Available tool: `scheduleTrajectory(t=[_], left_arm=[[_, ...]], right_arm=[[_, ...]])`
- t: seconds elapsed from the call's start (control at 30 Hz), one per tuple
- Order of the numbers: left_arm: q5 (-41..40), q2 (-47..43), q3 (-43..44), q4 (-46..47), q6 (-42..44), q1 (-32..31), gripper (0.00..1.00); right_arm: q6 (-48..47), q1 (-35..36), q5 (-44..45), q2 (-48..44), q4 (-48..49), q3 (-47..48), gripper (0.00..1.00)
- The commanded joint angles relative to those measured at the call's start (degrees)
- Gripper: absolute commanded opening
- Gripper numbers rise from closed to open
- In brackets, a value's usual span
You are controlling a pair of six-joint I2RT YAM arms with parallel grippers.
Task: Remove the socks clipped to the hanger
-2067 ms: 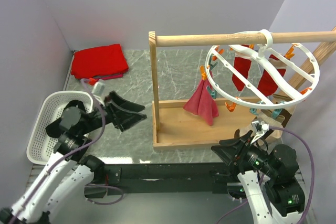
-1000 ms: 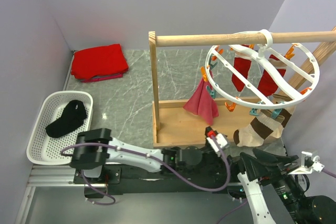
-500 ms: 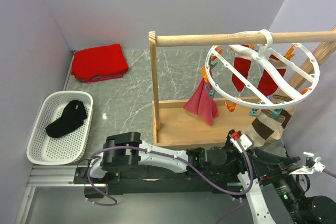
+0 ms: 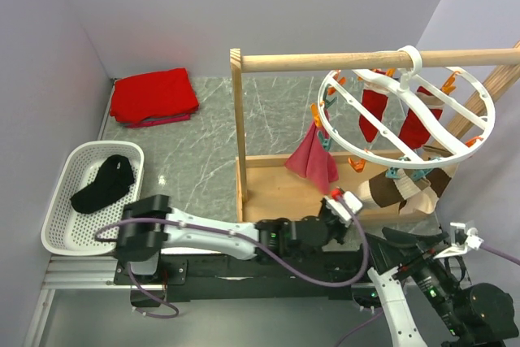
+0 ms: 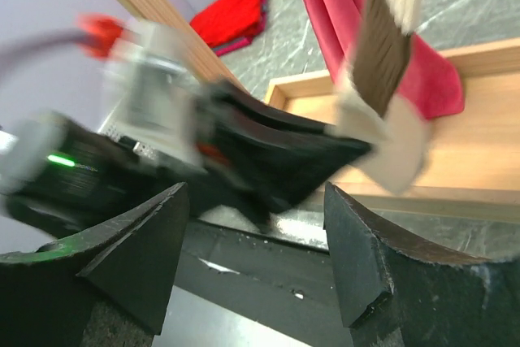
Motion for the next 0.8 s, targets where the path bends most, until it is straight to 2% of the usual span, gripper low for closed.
scheduleTrajectory(t=[0.0, 0.17, 0.27, 0.57, 0.77], left_arm=[[0.86, -11.11, -4.86, -4.84, -5.20, 0.19, 0.11], [-1.07, -18.23, -11.01, -6.60, -9.24, 0.19, 0.11], [0.15, -20.70, -11.73, -9.15, -10.56, 0.19, 0.11], [2.79, -28.26, -17.17, -10.12, -13.72, 0.19, 0.12], [4.02, -29.15, -17.61, -11.62, -14.52, 0.19, 0.13]], right_arm=[[-2.03, 0.38, -2.39, 3.00, 5.05, -0.92, 0.74], [-3.87, 0.29, -2.13, 7.03, 8.30, 0.75, 0.74], [-5.02, 0.29, -0.64, 10.28, 8.93, 2.50, 0.74], [-10.56, 0.21, 10.25, 17.84, 8.75, 10.85, 0.74], [-9.34, 0.29, 7.55, 20.05, 14.44, 12.36, 0.71]])
